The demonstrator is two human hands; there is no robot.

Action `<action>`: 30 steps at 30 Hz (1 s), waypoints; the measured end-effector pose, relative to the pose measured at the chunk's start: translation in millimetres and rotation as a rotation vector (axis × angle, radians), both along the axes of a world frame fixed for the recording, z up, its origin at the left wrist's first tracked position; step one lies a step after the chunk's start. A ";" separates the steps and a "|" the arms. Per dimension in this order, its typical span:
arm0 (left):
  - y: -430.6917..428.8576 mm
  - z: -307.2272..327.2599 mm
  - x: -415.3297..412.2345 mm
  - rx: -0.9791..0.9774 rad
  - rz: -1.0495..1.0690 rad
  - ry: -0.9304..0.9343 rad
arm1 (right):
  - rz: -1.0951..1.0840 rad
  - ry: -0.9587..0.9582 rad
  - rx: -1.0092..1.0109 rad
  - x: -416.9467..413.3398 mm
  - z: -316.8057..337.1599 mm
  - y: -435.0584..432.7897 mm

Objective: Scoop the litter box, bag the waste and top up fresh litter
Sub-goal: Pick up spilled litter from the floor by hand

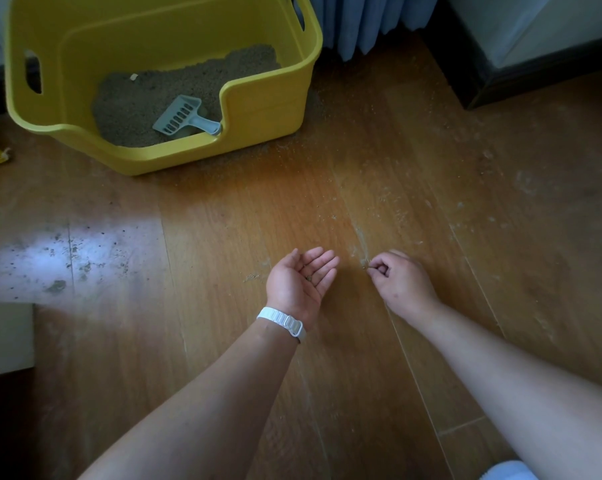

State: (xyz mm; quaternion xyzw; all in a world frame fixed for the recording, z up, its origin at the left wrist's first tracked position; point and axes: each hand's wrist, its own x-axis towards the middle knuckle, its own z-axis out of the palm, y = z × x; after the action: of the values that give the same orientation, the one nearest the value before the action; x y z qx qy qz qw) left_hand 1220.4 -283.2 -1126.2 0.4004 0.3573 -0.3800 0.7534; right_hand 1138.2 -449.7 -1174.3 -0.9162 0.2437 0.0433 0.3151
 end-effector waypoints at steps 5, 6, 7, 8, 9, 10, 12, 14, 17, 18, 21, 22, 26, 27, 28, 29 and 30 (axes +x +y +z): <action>0.8 0.5 -0.1 0.013 -0.008 -0.009 | 0.013 0.034 -0.007 2.7 1.6 0.8; 0.7 0.8 -0.5 0.017 -0.010 -0.009 | 0.011 0.035 -0.003 3.2 3.6 2.1; 0.6 0.3 -1.0 0.020 -0.010 -0.010 | 0.007 0.026 0.004 4.0 6.7 4.7; 0.5 -0.9 -1.7 0.023 -0.009 -0.012 | 0.002 0.006 0.012 5.3 11.3 9.2; 0.4 -2.2 -1.9 0.026 -0.006 -0.011 | -0.001 -0.019 0.025 7.6 16.7 16.0; 0.1 -3.0 -2.0 0.028 0.003 -0.005 | 0.000 -0.053 0.047 10.3 23.3 25.2; -1.6 -4.2 -2.2 0.021 0.028 0.004 | 0.021 -0.149 0.123 15.8 36.4 47.1; -3.6 -2.5 -3.1 0.018 0.044 0.020 | 0.077 -0.225 0.181 20.0 44.6 67.9; -4.3 0.1 -2.9 -0.001 0.040 0.054 | 0.106 -0.270 0.213 20.2 47.1 80.5; -3.6 -1.1 -2.1 -0.006 0.037 0.046 | 0.081 -0.284 0.207 18.7 47.0 77.5; -0.5 -5.6 0.9 -0.001 0.026 0.012 | -0.021 -0.208 0.116 8.8 37.2 51.2; 0.4 -6.9 1.0 0.001 0.021 0.012 | -0.047 -0.145 0.083 4.0 31.6 38.7; 1.4 -7.4 -1.4 -0.010 0.011 0.017 | -0.093 0.024 0.021 -16.2 13.3 3.4; 1.1 -7.4 -1.7 -0.013 0.010 0.020 | -0.092 0.034 0.015 -18.0 10.9 0.6; 0.6 -7.7 -1.7 -0.014 0.008 0.023 | -0.091 0.034 0.012 -18.5 9.1 -0.2; -0.3 -7.9 -1.5 -0.015 0.009 0.025 | -0.092 0.028 0.009 -17.7 7.2 0.2; -1.1 -7.8 -1.7 -0.017 0.010 0.024 | -0.097 0.018 0.007 -15.9 5.6 1.1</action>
State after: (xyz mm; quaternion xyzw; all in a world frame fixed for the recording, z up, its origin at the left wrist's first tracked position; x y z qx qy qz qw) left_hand 1218.7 -284.3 -1134.0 0.3875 0.3650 -0.3841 0.7544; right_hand 1122.3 -448.6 -1168.7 -0.9018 0.2908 0.0372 0.3176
